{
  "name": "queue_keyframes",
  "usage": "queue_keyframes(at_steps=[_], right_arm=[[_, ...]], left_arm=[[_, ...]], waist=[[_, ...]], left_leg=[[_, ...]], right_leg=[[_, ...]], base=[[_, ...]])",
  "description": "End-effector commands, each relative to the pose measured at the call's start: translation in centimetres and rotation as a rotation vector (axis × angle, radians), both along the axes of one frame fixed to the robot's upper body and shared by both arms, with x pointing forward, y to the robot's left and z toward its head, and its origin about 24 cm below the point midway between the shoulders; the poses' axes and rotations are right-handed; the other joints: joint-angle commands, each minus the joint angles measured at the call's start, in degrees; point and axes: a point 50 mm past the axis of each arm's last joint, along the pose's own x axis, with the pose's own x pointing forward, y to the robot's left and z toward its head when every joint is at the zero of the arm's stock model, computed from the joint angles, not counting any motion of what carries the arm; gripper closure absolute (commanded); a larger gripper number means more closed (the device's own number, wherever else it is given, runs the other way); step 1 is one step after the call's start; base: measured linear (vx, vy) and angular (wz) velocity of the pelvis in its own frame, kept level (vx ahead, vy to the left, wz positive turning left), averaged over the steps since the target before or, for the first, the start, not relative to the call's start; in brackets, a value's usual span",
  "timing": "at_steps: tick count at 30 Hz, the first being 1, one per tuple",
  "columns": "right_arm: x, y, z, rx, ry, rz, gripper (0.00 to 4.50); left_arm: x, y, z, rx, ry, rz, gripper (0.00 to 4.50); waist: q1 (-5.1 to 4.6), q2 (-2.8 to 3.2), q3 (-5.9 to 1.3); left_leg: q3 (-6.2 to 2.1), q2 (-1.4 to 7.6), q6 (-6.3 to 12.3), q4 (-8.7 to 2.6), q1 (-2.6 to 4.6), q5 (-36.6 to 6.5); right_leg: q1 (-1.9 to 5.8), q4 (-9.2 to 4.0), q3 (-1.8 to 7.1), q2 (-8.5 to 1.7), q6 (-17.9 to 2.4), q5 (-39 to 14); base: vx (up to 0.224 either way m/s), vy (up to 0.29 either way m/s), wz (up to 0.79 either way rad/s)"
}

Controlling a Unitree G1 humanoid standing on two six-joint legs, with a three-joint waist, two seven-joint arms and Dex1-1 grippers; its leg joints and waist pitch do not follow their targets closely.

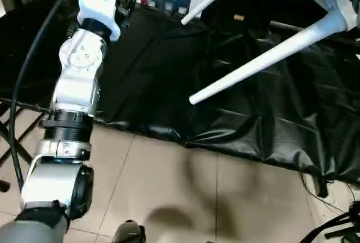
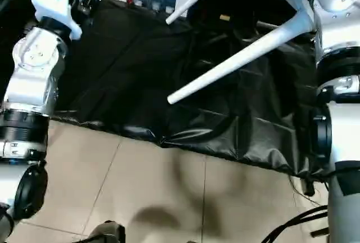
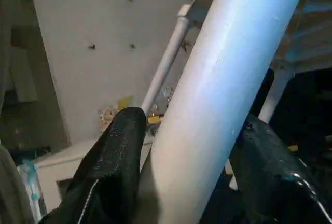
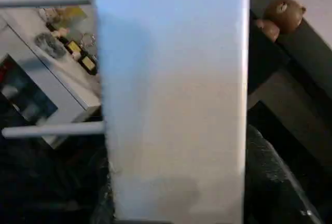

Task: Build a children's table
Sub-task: Flip table

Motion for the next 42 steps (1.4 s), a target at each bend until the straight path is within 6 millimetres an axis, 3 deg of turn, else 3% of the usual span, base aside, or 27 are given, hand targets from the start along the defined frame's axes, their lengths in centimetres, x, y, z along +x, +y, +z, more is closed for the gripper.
queue_keyframes(at_steps=[1, 10, 17, 19, 21, 24, 32, 35, 37, 39, 40, 41, 42], right_arm=[[0.0, 0.4, 0.5, 0.037, -0.002, 0.049, 2.03], [-0.3, 0.5, 0.8, 0.084, -0.048, 0.119, 1.4], [-1.6, 1.2, 2.1, 0.152, -0.219, 0.304, 0.8], [-1.9, 1.6, 2.0, 0.158, -0.242, 0.373, 0.56], [-2.0, 1.8, 1.9, 0.151, -0.25, 0.402, 0.51], [-2.2, 2.3, 1.2, 0.112, -0.249, 0.461, 0.49], [-2.9, 3.5, 0.8, 0.014, -0.277, 0.566, 0.49], [-3.3, 3.9, 1.0, 0.009, -0.31, 0.602, 0.49], [-4.2, 4.8, 1.1, 0.026, -0.359, 0.685, 0.49], [-4.6, 5.5, 0.3, 0.052, -0.353, 0.727, 0.49], [-4.7, 6.4, -1.8, 0.076, -0.285, 0.75, 0.49], [-4.7, 6.4, -2.1, 0.079, -0.274, 0.749, 0.49], [-4.5, 6.7, -3.7, 0.102, -0.225, 0.737, 0.49]], left_arm=[[0.1, -0.6, -0.8, -0.091, 0.048, -0.028, 2.18], [-0.3, -0.5, -0.9, -0.089, 0.071, -0.015, 2.27], [-0.4, -0.6, -1.5, -0.083, 0.104, -0.017, 2.37], [-0.4, -0.7, -1.6, -0.083, 0.109, -0.019, 2.37], [-0.4, -0.8, -1.6, -0.082, 0.114, -0.022, 2.37], [-0.5, -0.9, -1.8, -0.082, 0.124, -0.027, 2.44], [-0.6, -0.7, -1.9, -0.078, 0.131, -0.017, 2.54], [-0.6, -0.6, -1.9, -0.076, 0.134, -0.013, 2.55], [-0.6, -0.4, -2.1, -0.071, 0.14, -0.008, 2.57], [-0.7, -0.3, -2.2, -0.066, 0.139, -0.009, 2.57], [-0.7, -0.3, -2.3, -0.049, 0.14, -0.013, 2.59], [-0.7, -0.3, -2.3, -0.046, 0.14, -0.014, 2.59], [-0.6, -0.3, -2.4, -0.038, 0.141, -0.016, 2.6]], waist=[[-0.76, -0.12, -4.89], [-0.65, 0.16, -5.07], [-0.36, 0.22, -5.29], [-0.5, 0.24, -5.41], [-0.64, 0.11, -5.39], [-0.57, 0.52, -5.24], [-0.57, 0.24, -5.16], [-0.58, 0.1, -5.24], [-0.38, -0.05, -5.31], [-0.37, 0.1, -5.39], [-0.34, 0.3, -5.44], [-0.18, 0.4, -5.36], [-0.34, 0.54, -5.44]], left_leg=[[-1.15, 2.53, -2.94, -3.59, 3.35, -11.5], [-1.05, 2.46, -2.4, -3.38, 3.32, -10.0], [-1.03, 2.46, -0.65, -3.1, 3.14, -6.6], [-0.95, 2.38, 0.17, -2.93, 3.06, -7.7], [-1.11, 2.58, 0.4, -3.02, 2.97, -8.4], [-1.1, 2.71, 0.71, -3.06, 3.18, -8.0], [-1.12, 2.7, -0.17, -3.32, 3.32, -10.6], [-1.16, 2.71, -0.01, -3.33, 3.33, -9.8], [-1.28, 2.78, 1.19, -3.36, 3.15, -8.0], [-1.27, 2.8, 1.64, -3.33, 3.29, -6.9], [-1.27, 2.79, 1.78, -3.36, 3.4, -6.0], [-1.29, 2.82, 1.59, -3.49, 3.52, -5.7], [-1.31, 2.79, 0.81, -3.67, 3.64, -6.5]], right_leg=[[1.34, -3.73, 1.32, -3.78, -10.8, -0.9], [1.34, -3.48, 1.3, -3.6, -11.4, 1.9], [1.65, -2.99, 1.16, -3.52, -12.6, 6.9], [1.82, -3.1, 1.18, -3.57, -12.9, 6.6], [1.8, -3.12, 1.18, -3.84, -12.7, 4.8], [1.49, -3.23, 1.15, -3.66, -13.6, 4.5], [1.41, -3.76, 1.15, -3.83, -13.2, 0.3], [1.35, -3.65, 1.08, -3.73, -13.4, 0.8], [1.68, -3.36, 1.13, -3.92, -12.6, 3.1], [1.59, -3.28, 1.12, -3.83, -12.6, 4.4], [1.53, -3.21, 1.1, -3.74, -12.7, 5.4], [1.48, -3.3, 1.12, -3.71, -12.4, 5.9], [1.45, -3.47, 1.04, -3.7, -12.4, 5.1]], base=[[0.0, 0.0, 0.0], [0.0, 0.0, 0.0], [0.0, 0.0, 0.0], [0.0, 0.0, 0.0], [0.0, 0.0, 0.0], [0.0, 0.0, 0.0], [0.0, 0.0, 0.0], [0.0, 0.0, 0.0], [0.0, 0.0, 0.0], [0.0, 0.0, 0.0], [0.0, 0.0, 0.0], [0.0, 0.0, 0.0], [0.0, 0.0, 0.0]])
